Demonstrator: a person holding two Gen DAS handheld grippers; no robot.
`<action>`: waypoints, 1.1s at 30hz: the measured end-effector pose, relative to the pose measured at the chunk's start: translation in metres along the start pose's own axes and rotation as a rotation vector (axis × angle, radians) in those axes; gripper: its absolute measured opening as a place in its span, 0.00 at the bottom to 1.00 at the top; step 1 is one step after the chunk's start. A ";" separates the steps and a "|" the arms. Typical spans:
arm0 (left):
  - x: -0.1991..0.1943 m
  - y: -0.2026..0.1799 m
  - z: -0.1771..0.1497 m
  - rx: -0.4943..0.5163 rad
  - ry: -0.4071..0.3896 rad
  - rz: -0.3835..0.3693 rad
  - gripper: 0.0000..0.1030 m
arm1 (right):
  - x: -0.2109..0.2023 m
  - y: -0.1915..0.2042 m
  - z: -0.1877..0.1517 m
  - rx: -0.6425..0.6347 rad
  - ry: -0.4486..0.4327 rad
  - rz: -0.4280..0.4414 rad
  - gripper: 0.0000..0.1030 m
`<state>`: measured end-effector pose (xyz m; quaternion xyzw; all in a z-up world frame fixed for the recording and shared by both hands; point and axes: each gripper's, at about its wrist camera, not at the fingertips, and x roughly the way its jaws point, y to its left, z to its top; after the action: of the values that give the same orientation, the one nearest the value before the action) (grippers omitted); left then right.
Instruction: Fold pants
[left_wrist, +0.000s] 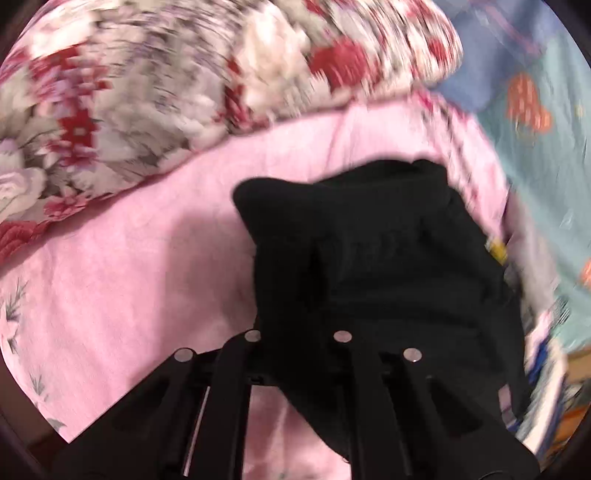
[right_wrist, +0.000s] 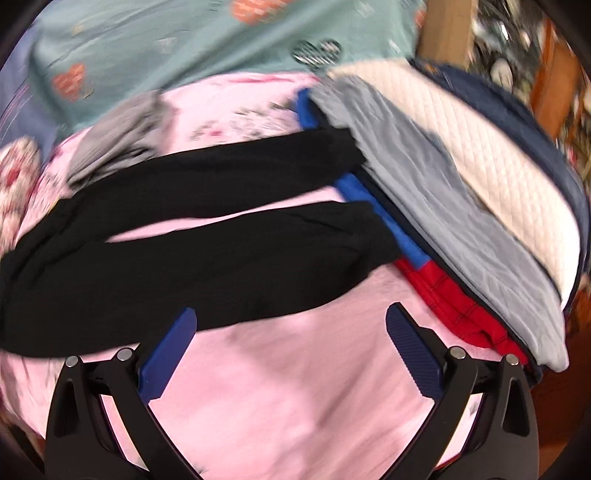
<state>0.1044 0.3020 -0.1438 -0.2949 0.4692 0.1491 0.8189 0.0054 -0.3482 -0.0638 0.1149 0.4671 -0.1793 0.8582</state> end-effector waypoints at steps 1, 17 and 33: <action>-0.003 0.000 -0.001 0.021 -0.012 0.012 0.08 | 0.008 -0.012 0.005 0.039 0.022 0.007 0.99; -0.007 -0.001 -0.008 0.083 -0.006 0.011 0.12 | 0.110 -0.070 0.037 0.345 0.215 0.113 0.39; -0.059 0.008 -0.006 0.078 -0.072 -0.028 0.08 | 0.017 -0.094 0.025 0.364 0.037 0.153 0.08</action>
<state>0.0658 0.3064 -0.0978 -0.2637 0.4405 0.1296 0.8483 -0.0055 -0.4463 -0.0677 0.3068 0.4327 -0.1928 0.8255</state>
